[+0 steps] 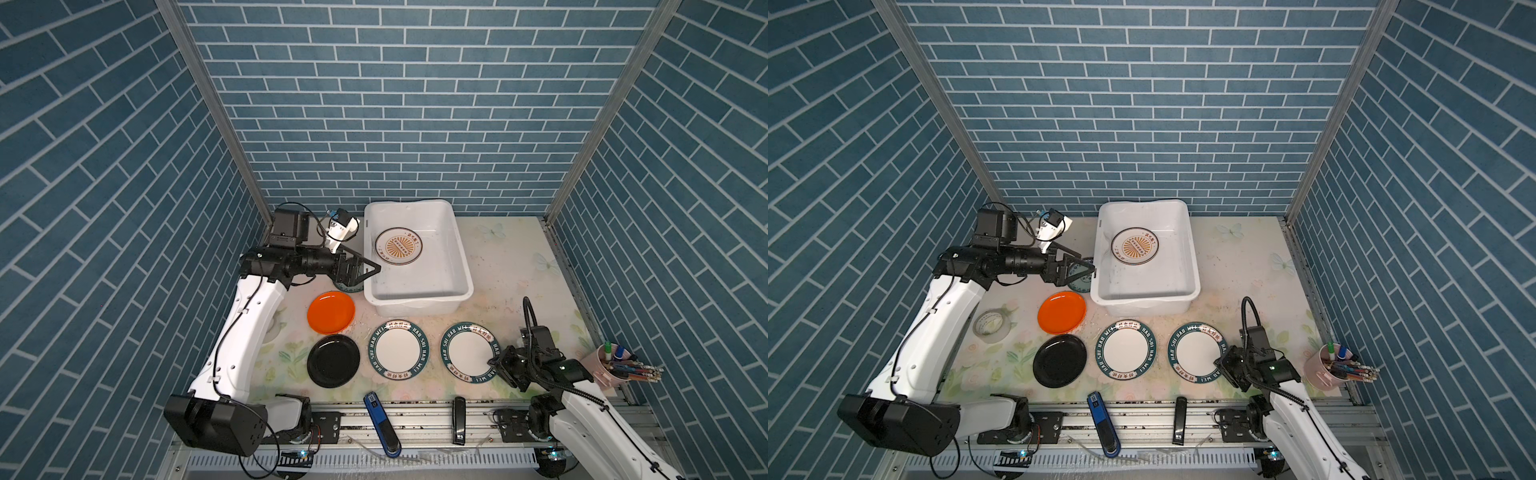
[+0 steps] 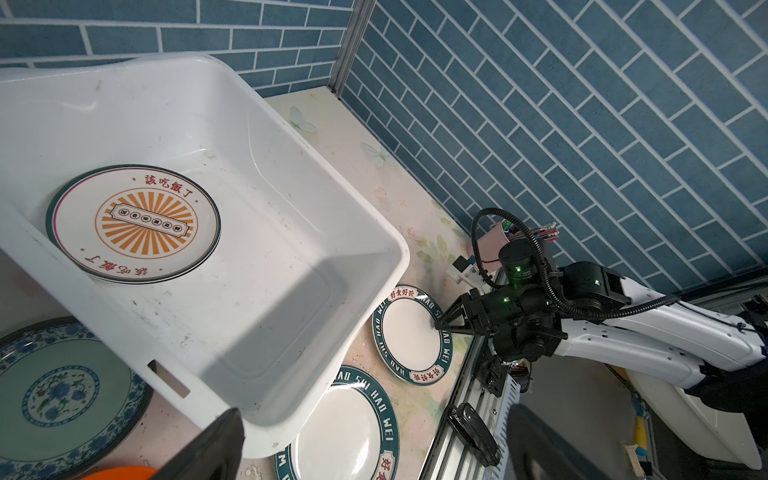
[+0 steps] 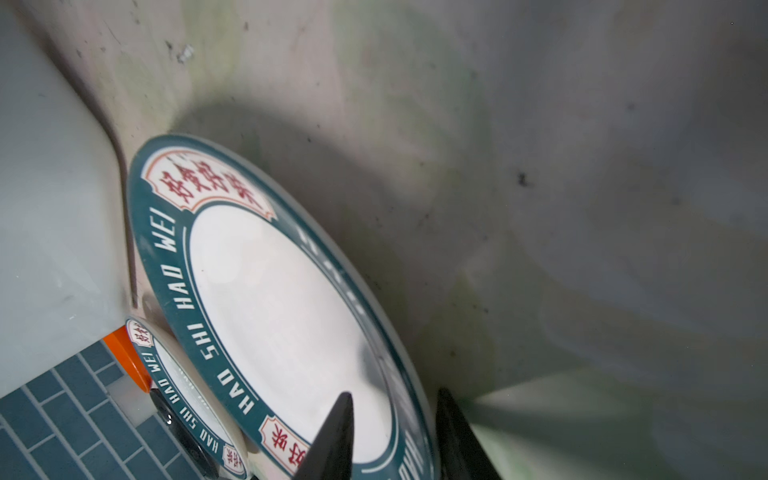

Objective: Place the plates into the plastic bin on the countertop
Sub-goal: 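Grip the green-rimmed plate edge and tilt it up with the right gripper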

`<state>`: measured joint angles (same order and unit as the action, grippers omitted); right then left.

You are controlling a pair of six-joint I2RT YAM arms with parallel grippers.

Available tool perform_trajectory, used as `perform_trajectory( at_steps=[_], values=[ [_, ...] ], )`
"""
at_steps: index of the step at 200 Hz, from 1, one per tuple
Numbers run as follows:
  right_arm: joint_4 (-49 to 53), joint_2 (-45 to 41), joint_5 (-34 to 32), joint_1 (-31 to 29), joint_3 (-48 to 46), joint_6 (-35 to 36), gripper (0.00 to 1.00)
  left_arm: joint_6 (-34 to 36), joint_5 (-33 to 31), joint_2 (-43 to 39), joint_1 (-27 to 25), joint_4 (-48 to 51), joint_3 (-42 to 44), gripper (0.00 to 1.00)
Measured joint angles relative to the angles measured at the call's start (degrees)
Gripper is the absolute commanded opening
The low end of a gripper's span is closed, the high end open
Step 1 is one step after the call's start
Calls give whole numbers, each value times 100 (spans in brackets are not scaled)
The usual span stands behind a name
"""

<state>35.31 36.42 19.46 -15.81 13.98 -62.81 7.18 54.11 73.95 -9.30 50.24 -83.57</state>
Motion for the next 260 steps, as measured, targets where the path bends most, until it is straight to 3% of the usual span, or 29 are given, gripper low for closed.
perform_trajectory(
  at_steps=[138, 260],
  values=[
    [-695, -518, 114, 24, -509, -238, 16, -61, -2, 0, 0, -26, 9, 100],
    [-586, -1014, 90, 24, -481, -251, 6, -138, -4, 0, 0, -87, 9, 99]
  ],
)
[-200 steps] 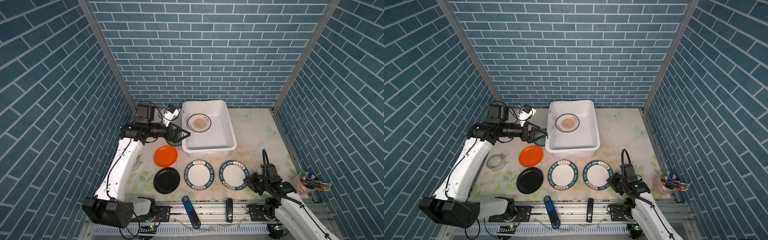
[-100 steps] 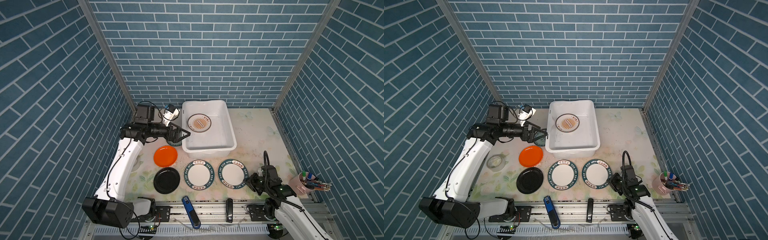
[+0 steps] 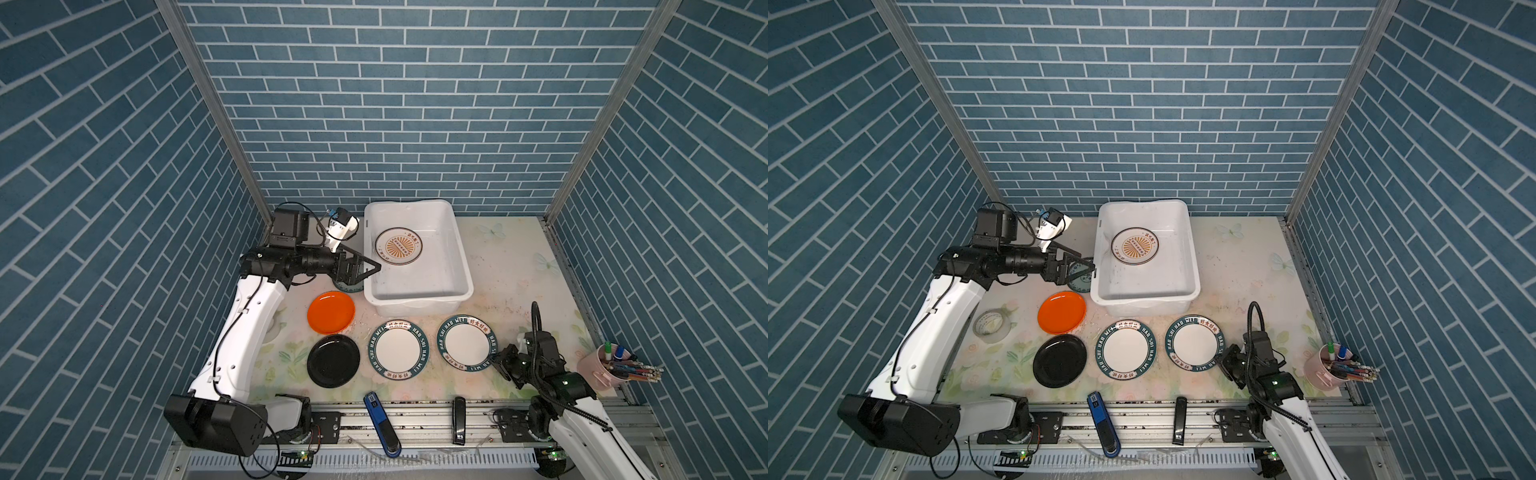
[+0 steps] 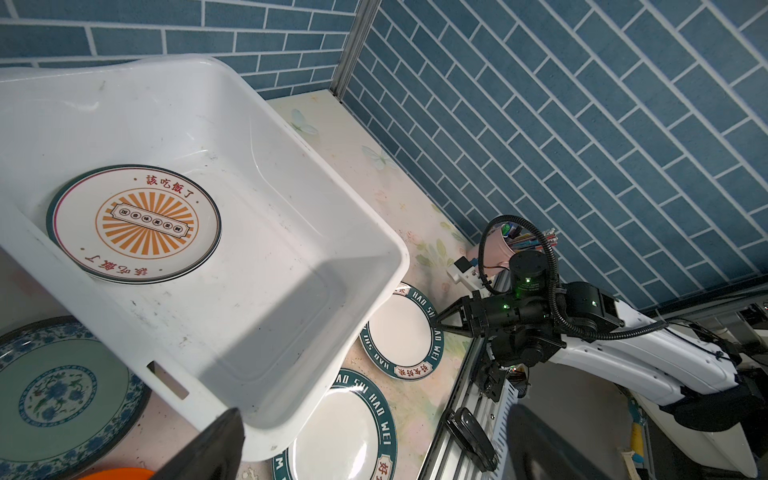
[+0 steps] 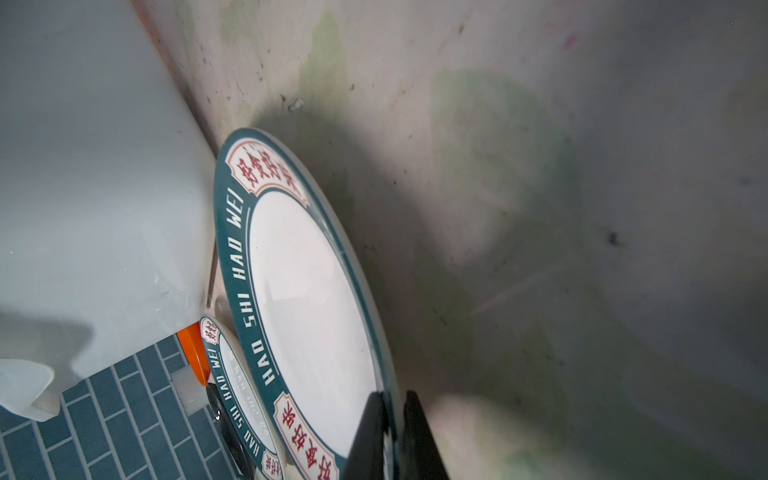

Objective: Place the plates into the plastic bin on the countertop
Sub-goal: 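Grip the green-rimmed plate edge and tilt it up with the right gripper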

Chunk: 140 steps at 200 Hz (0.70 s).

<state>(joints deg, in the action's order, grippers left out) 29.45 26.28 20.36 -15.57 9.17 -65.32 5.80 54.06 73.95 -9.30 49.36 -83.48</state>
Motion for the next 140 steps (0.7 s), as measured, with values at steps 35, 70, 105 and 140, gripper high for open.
perform_trajectory(
  at_steps=[35, 70, 105, 140],
  values=[
    [221, -55, 2, 0, 155, 0, 0, 0, 0, 0, 0, 0, 0, 99],
    [503, -55, -22, 2, 431, 20, 0, -2, 0, 0, 0, 2, -2, 100],
    [820, -55, -74, 15, 605, 76, 0, -2, 0, 0, 0, 2, -2, 99],
    [1078, -44, -146, 17, 763, 127, 0, -4, -2, 0, 0, 0, -2, 100]
  ],
)
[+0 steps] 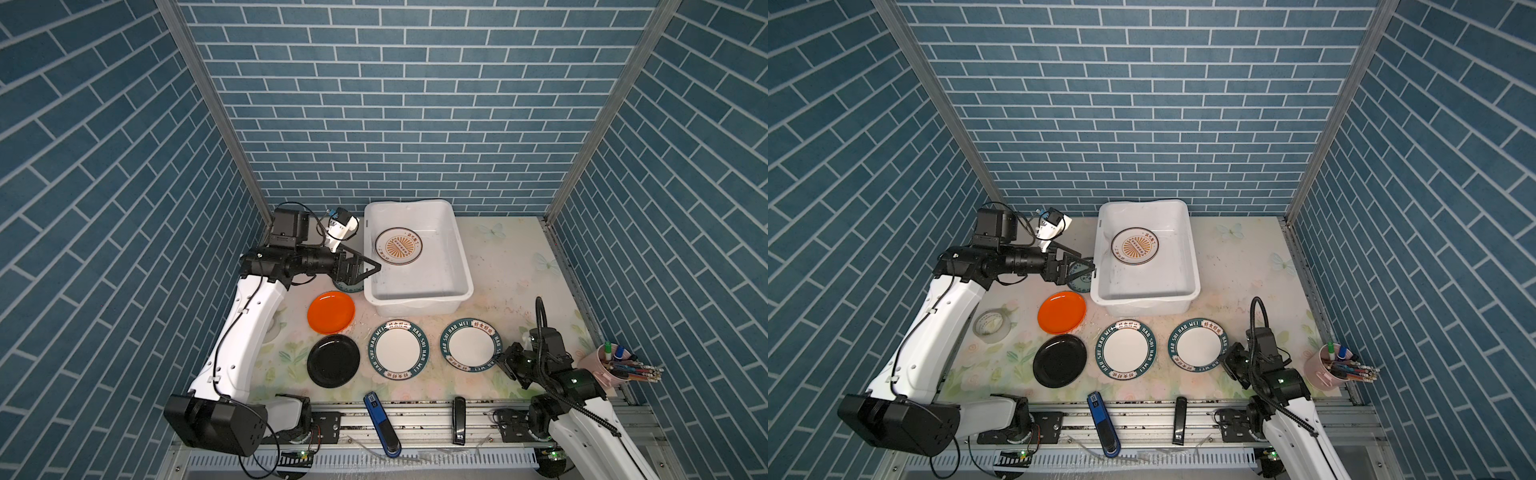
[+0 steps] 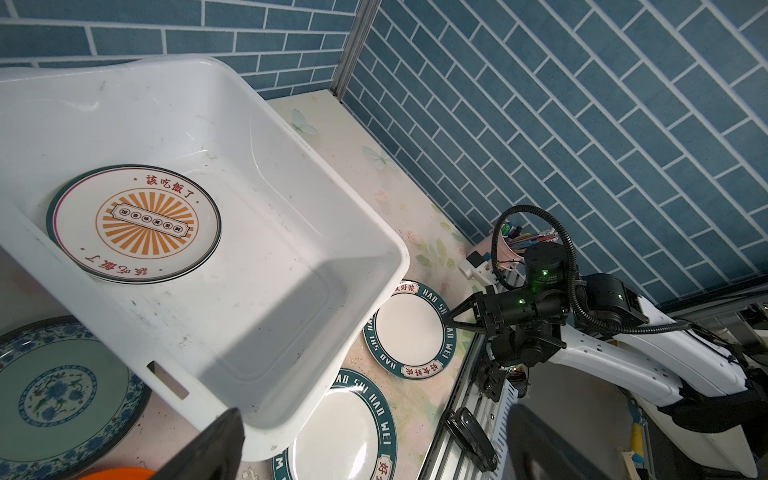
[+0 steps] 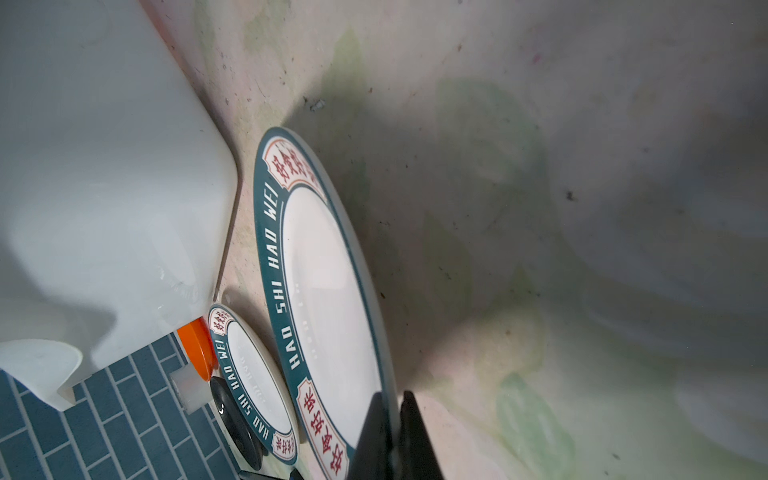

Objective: Place the plates into the plastic bin on the countertop
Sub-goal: 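Grip the green-rimmed plate edge and tilt it up with the right gripper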

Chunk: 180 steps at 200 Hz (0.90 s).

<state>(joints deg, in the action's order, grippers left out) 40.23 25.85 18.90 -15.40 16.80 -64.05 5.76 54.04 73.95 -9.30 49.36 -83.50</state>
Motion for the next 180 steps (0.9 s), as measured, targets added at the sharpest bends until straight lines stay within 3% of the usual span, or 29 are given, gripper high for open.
perform_trajectory(
  at_steps=[180],
  values=[
    [1635, 398, -614, 74, 1534, 796, 0, 4, 0, 4, 0, 2, -15, 100]
  ],
)
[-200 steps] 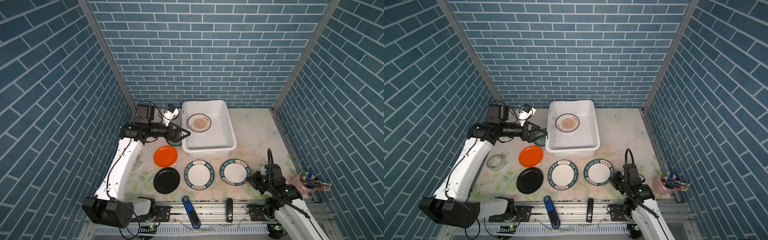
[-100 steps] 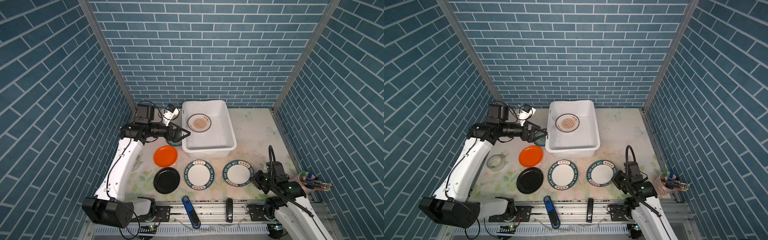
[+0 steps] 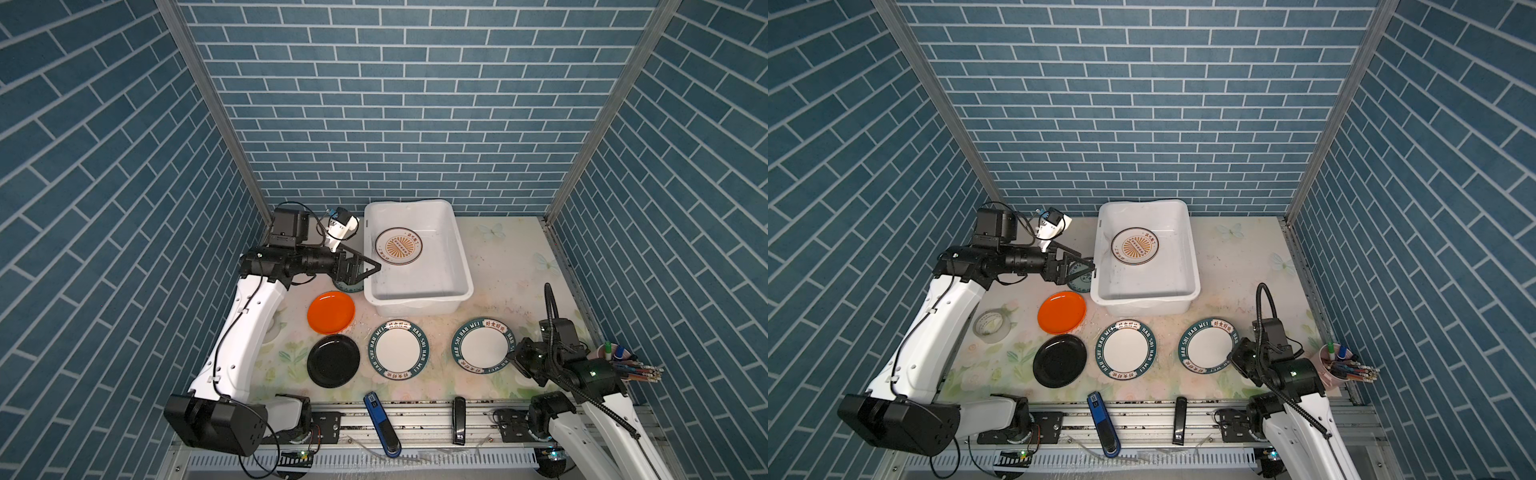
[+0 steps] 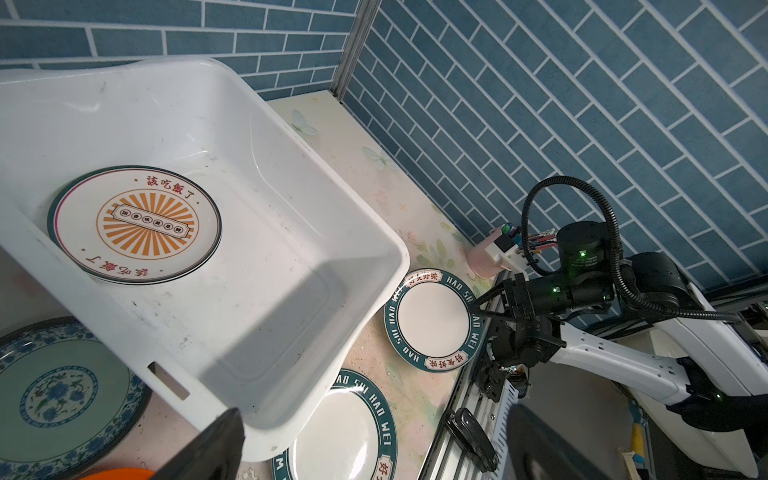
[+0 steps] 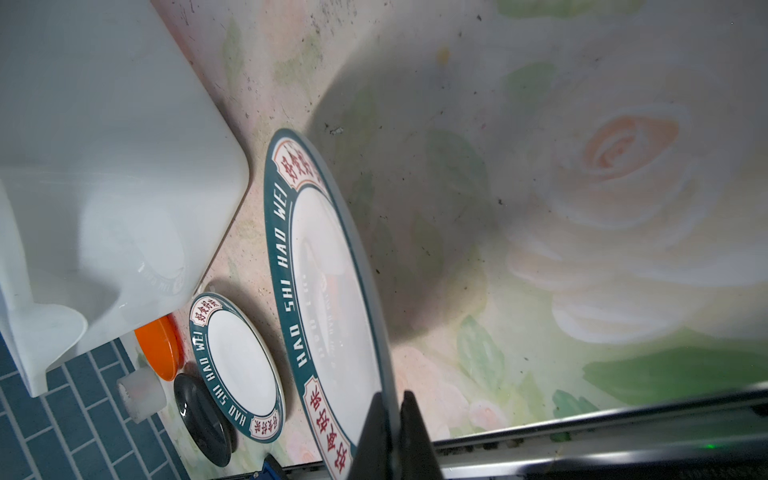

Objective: Place the plates into the plastic bin on the countertop
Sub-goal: 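Grip the green-rimmed plate edge and tilt it up with the right gripper, then lift the green-rimmed plate upright and carry it toward the bin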

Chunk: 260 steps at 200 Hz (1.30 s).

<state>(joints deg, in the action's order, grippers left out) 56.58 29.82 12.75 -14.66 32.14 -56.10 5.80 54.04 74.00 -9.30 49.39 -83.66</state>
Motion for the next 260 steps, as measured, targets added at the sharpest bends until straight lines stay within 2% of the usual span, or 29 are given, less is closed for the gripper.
perform_trajectory(
  at_steps=[70, 207, 260],
  values=[
    [647, 188, -291, 11, 675, 310, 0, 0, 0, 50, 0, 2, -2, 99],
    [1993, 863, -468, 22, 2907, 1054, 0, 66, 2, 149, 0, 87, -184, 100],
    [2179, 1602, -514, 26, 4009, 1405, 0, 92, -46, 17, 0, 120, -170, 100]
  ],
)
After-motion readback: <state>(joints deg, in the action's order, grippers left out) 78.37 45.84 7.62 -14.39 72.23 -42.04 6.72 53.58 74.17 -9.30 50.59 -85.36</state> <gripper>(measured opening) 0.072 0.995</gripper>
